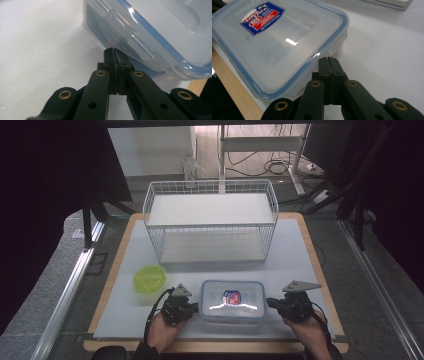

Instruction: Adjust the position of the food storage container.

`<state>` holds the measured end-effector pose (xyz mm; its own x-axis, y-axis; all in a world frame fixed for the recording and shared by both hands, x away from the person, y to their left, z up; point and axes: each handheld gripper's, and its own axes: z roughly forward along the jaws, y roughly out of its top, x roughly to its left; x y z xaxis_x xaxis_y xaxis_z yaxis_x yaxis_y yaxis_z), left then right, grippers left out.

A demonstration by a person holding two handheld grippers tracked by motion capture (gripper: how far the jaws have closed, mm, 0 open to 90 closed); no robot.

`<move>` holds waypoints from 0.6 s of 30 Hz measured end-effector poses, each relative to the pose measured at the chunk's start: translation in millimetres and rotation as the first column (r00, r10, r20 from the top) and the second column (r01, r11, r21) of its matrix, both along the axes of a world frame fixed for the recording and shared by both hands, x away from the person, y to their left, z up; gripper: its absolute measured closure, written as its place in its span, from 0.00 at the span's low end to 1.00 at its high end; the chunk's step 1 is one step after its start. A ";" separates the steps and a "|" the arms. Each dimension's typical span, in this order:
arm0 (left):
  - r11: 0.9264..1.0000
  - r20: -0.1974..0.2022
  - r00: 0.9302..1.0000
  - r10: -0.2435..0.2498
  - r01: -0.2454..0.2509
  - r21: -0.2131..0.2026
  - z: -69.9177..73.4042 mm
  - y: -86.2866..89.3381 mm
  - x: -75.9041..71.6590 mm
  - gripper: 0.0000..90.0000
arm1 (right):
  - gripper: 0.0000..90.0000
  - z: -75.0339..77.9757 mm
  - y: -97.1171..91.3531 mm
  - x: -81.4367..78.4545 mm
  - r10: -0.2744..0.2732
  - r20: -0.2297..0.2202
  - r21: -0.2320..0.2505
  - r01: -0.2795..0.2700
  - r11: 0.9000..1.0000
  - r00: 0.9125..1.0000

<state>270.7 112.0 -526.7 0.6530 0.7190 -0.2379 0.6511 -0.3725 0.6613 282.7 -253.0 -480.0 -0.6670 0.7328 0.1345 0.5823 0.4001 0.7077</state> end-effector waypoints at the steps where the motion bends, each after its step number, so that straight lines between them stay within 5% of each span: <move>1: 1.000 -0.002 1.000 0.002 -0.002 -0.001 -0.3 0.1 0.8 1.00 | 1.00 0.0 -0.2 1.6 0.000 -0.001 0.006 0.000 1.000 1.000; 12: 0.997 -0.002 0.998 0.069 -0.069 0.035 -1.2 11.3 11.2 1.00 | 1.00 -1.2 18.0 21.8 0.010 0.012 -0.001 -0.010 1.000 1.000; 14: 0.996 -0.004 0.997 0.079 -0.079 0.050 -0.3 12.4 11.3 0.93 | 1.00 -0.6 20.1 21.7 0.024 0.030 -0.025 -0.023 0.999 0.999; 18: 0.989 0.054 0.994 0.095 -0.100 0.106 9.4 17.4 3.3 0.80 | 0.90 0.5 19.7 18.6 0.041 0.072 -0.072 -0.036 0.997 0.997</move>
